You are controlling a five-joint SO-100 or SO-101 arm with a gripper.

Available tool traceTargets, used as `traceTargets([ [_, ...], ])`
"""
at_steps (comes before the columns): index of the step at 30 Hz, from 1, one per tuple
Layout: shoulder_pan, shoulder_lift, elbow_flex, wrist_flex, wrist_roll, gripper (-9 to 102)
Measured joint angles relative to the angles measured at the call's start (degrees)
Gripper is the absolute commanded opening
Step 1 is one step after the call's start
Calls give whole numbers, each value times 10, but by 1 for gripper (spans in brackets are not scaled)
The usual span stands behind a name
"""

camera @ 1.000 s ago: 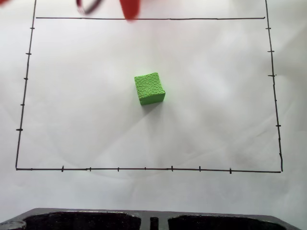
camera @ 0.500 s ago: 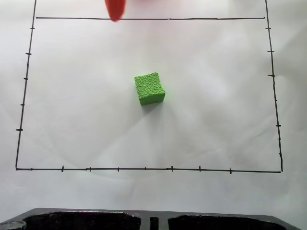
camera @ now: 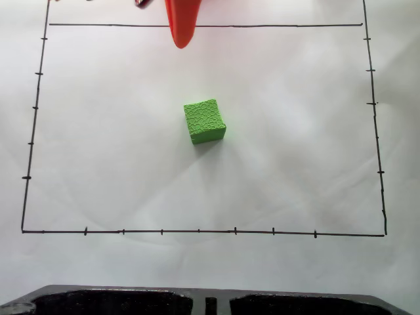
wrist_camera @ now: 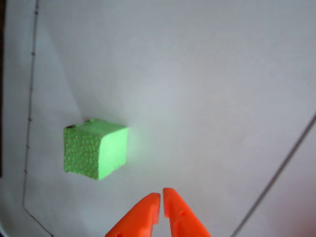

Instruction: Grasp the colored block, Place it on the black dot, and then return the arm to the default position.

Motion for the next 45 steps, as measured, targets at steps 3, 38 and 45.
traceTargets([
  [3, -4, 23, 22, -4, 4, 0],
  [38, -31, 46, 77, -87, 90, 0],
  [45, -25, 46, 77, -87, 94, 0],
])
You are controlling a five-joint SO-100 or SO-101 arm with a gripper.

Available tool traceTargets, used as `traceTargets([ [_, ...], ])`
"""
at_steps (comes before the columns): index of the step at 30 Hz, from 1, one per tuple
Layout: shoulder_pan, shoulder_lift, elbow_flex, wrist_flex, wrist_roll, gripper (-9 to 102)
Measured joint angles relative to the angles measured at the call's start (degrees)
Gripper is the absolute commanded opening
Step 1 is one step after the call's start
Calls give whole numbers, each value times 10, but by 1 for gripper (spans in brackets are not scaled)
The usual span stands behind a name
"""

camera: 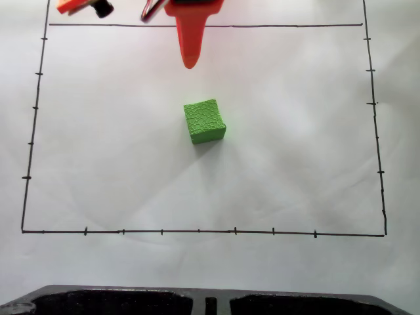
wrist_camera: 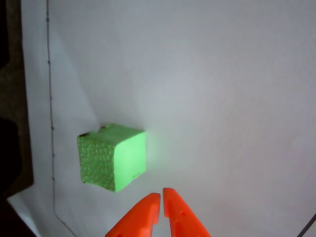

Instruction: Grasp the colored block, Place it on the black dot, and then return the arm to the default position.

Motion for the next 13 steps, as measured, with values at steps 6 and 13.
traceTargets([
  [6, 0, 0, 0, 0, 1, 0],
  [13, 4, 0, 0, 0, 5, 0],
])
